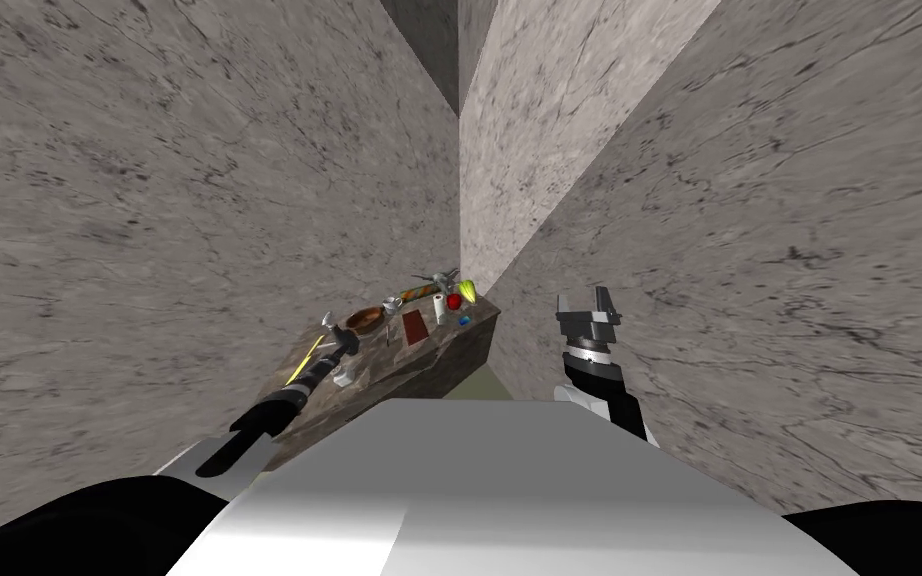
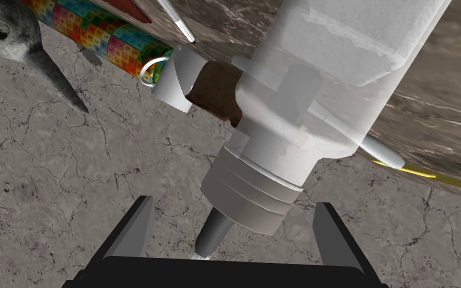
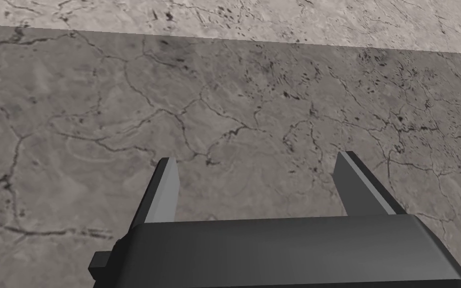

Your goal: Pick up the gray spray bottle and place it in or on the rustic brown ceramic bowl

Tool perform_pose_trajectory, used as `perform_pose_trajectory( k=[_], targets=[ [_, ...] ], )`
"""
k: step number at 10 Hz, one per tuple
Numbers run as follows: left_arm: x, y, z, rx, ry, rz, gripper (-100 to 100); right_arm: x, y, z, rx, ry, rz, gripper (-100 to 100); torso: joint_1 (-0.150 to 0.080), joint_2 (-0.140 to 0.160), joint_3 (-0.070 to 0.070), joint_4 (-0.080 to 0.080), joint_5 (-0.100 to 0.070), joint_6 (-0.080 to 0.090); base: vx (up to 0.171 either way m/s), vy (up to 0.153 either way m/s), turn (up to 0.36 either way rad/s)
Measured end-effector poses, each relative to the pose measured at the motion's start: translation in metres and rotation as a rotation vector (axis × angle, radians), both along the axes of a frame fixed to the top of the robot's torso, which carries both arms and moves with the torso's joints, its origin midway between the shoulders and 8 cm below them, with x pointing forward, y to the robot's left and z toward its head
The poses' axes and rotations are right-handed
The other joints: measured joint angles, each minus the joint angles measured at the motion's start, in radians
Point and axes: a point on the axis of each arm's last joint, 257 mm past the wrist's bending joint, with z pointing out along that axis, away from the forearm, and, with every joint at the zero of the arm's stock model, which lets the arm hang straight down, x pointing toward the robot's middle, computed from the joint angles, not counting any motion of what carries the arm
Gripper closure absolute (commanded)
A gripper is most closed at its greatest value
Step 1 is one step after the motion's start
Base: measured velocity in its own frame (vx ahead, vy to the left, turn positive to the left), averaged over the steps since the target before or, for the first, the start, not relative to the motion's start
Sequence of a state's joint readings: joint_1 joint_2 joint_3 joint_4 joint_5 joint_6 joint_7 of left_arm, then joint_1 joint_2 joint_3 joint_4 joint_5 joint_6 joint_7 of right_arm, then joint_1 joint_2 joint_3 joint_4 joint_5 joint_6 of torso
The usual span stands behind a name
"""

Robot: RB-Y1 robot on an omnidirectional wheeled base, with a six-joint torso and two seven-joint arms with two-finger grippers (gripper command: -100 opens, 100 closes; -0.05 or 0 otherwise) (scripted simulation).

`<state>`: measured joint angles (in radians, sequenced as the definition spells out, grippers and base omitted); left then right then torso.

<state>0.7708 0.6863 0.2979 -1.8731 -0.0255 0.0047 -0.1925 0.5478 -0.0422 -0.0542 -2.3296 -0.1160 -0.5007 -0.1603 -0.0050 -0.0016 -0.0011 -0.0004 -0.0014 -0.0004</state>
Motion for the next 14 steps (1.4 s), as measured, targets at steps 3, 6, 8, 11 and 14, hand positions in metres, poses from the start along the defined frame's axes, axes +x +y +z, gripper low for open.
perform_pose_trajectory(
  k=[3,6,8,11,14],
  targets=[
    [-0.014,0.039,-0.007,0.098,0.105,0.048,-100,0.0,0.0,0.0,0.0,0.0,0.0,0,-0.001,0.0,0.0,0.0,0.0,0.0,0.045,-0.081,-0.083],
    [-0.026,0.074,-0.002,0.172,0.178,0.086,-100,0.0,0.0,0.0,0.0,0.0,0.0,0,0.001,0.001,0.0,0.0,0.0,0.0,0.038,-0.059,-0.09],
    [-0.038,0.101,0.001,0.233,0.237,0.119,-100,0.0,0.0,0.0,0.0,0.0,0.0,0,-0.001,0.001,0.0,0.0,0.0,0.0,0.046,-0.082,-0.072],
    [-0.052,0.13,0.009,0.309,0.303,0.158,-100,0.0,0.0,0.0,0.0,0.0,0.0,0,0.001,0.001,0.001,0.0,0.0,0.0,0.038,-0.052,-0.069],
    [-0.059,0.15,0.018,0.362,0.346,0.184,0,0.0,0.0,0.0,0.0,0.0,0.0,0,0.002,0.002,0.001,0.0,0.001,0.0,0.02,-0.029,-0.021]
  ],
)
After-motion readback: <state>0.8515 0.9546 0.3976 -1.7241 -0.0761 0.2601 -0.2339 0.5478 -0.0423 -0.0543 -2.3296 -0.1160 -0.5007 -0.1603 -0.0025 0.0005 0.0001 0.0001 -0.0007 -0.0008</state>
